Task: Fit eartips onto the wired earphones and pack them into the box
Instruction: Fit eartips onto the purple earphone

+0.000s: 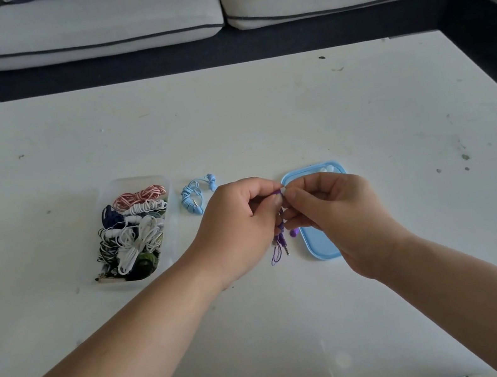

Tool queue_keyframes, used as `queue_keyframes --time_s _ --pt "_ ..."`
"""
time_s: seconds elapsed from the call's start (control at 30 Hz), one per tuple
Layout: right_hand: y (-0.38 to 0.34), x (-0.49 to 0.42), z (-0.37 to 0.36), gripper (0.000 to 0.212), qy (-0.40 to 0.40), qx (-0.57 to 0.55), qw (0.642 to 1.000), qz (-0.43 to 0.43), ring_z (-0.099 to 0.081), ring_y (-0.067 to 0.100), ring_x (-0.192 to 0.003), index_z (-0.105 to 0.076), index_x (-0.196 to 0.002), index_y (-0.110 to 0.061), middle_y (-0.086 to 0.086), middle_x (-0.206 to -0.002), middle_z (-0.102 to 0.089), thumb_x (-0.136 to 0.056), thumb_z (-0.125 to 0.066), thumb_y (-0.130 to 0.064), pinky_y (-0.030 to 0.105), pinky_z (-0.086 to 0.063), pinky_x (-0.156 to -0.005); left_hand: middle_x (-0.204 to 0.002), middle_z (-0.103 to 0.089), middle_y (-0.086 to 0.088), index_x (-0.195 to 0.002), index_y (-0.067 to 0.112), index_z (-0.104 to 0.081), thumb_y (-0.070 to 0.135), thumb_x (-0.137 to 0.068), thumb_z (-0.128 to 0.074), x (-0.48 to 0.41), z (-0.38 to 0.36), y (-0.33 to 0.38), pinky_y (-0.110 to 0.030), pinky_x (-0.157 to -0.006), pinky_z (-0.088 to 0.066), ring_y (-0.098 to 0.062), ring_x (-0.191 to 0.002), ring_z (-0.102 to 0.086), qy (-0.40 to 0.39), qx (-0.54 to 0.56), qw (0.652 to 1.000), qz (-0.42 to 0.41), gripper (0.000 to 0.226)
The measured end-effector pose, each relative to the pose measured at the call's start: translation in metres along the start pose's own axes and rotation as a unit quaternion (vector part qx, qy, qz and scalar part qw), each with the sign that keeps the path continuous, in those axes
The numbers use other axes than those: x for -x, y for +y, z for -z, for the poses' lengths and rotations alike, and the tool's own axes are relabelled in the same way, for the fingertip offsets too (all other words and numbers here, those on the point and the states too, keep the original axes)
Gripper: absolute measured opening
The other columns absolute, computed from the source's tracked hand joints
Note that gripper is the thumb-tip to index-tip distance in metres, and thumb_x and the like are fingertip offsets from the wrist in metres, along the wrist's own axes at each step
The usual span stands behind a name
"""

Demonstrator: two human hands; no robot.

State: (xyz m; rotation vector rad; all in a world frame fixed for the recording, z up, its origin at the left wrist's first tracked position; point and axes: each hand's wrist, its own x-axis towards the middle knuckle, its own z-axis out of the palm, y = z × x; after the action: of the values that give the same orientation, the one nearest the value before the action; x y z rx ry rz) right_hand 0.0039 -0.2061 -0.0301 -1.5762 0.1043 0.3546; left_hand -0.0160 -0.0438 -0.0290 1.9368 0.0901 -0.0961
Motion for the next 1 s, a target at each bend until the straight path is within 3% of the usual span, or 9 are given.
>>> queue_keyframes --time_s 0.1,0.2,0.3,0.43,0.5,0.63,0.7,0.87,1.0 --pt "0.0 0.0 0.0 0.013 0.006 -0.036 0.999 -0.012 -0.076 0.025 -0.075 -0.077 -0.093 -0.003 0.014 -0.081 -0.078 -0.097 -0.066 -0.007 0.038 -0.061 -0.084 -0.082 -0.077 -0.007 -0.101 0.02 -0.077 0.01 -0.102 -0.058 0.001 -0.002 0.0 -0.049 -0.078 -0.062 -0.027 -0.076 -0.075 0.01 -0.005 1.0 -0.011 0.022" --pt "-0.003 0.001 0.001 0.016 -0.024 -0.1 0.994 -0.036 -0.076 0.023 -0.077 -0.076 -0.097 0.004 0.018 -0.085 -0.077 -0.099 -0.063 -0.005 0.03 -0.06 -0.079 -0.087 -0.078 -0.002 -0.103 0.019 -0.078 0.008 -0.101 -0.06 0.001 -0.002 0.002 -0.044 -0.079 -0.062 -0.02 -0.079 -0.076 0.032 -0.004 0.999 -0.03 0.021" --pt "-0.006 0.001 0.004 0.02 -0.064 -0.146 0.985 -0.062 -0.075 0.026 -0.082 -0.072 -0.103 0.008 0.021 -0.092 -0.075 -0.1 -0.06 -0.007 0.032 -0.062 -0.082 -0.095 -0.072 0.001 -0.103 0.021 -0.078 0.005 -0.099 -0.063 0.0 0.0 0.001 -0.038 -0.081 -0.061 -0.015 -0.083 -0.073 0.04 -0.027 0.996 -0.073 0.022" --pt "-0.008 0.001 0.008 0.016 -0.048 -0.086 0.994 -0.054 -0.075 0.026 -0.085 -0.075 -0.099 0.003 0.022 -0.095 -0.076 -0.099 -0.064 -0.008 0.035 -0.062 -0.086 -0.091 -0.063 -0.006 -0.102 0.013 -0.077 0.002 -0.097 -0.061 -0.002 0.002 -0.003 -0.037 -0.072 -0.051 -0.019 -0.08 -0.065 0.041 -0.153 0.969 -0.19 0.02" --pt "-0.009 0.002 0.007 0.011 -0.026 -0.022 0.999 -0.02 -0.075 0.025 -0.084 -0.076 -0.096 -0.002 0.015 -0.091 -0.078 -0.097 -0.066 -0.008 0.035 -0.062 -0.084 -0.091 -0.063 -0.006 -0.103 0.011 -0.077 0.004 -0.096 -0.061 -0.002 0.004 -0.003 -0.037 -0.07 -0.05 -0.019 -0.078 -0.064 0.046 -0.164 0.964 -0.203 0.019" --pt "-0.013 0.001 0.008 0.009 0.015 0.099 0.993 0.066 -0.076 0.018 -0.077 -0.077 -0.089 -0.013 0.001 -0.08 -0.078 -0.093 -0.071 -0.008 0.026 -0.061 -0.078 -0.085 -0.072 0.001 -0.109 0.02 -0.075 0.006 -0.097 -0.065 -0.001 0.007 0.002 -0.037 -0.075 -0.059 -0.015 -0.075 -0.071 0.036 -0.075 0.989 -0.119 0.021" --pt "-0.014 0.001 0.009 0.009 0.023 0.109 0.99 0.085 -0.076 0.017 -0.076 -0.078 -0.087 -0.015 -0.001 -0.078 -0.078 -0.091 -0.073 -0.008 0.024 -0.06 -0.076 -0.078 -0.074 0.004 -0.105 0.022 -0.073 0.003 -0.097 -0.064 -0.001 0.008 0.004 -0.029 -0.073 -0.061 -0.01 -0.071 -0.071 0.029 -0.021 0.997 -0.072 0.022" --pt "-0.017 -0.001 0.012 0.004 -0.002 -0.008 1.0 0.024 -0.076 0.031 -0.082 -0.078 -0.092 -0.004 0.016 -0.086 -0.078 -0.089 -0.075 -0.005 0.04 -0.062 -0.086 -0.08 -0.075 -0.003 -0.107 0.009 -0.074 0.001 -0.099 -0.061 0.0 0.009 0.009 -0.022 -0.069 -0.058 -0.012 -0.069 -0.069 0.006 0.026 0.999 -0.047 0.017" --pt "-0.017 -0.003 0.015 0.01 -0.041 -0.077 0.996 -0.018 -0.075 0.034 -0.084 -0.074 -0.097 0.006 0.024 -0.091 -0.076 -0.089 -0.072 0.001 0.037 -0.06 -0.084 -0.084 -0.076 -0.006 -0.106 0.009 -0.074 0.0 -0.1 -0.061 0.001 0.008 0.01 -0.018 -0.068 -0.056 -0.014 -0.071 -0.071 0.006 0.029 0.999 -0.045 0.017"
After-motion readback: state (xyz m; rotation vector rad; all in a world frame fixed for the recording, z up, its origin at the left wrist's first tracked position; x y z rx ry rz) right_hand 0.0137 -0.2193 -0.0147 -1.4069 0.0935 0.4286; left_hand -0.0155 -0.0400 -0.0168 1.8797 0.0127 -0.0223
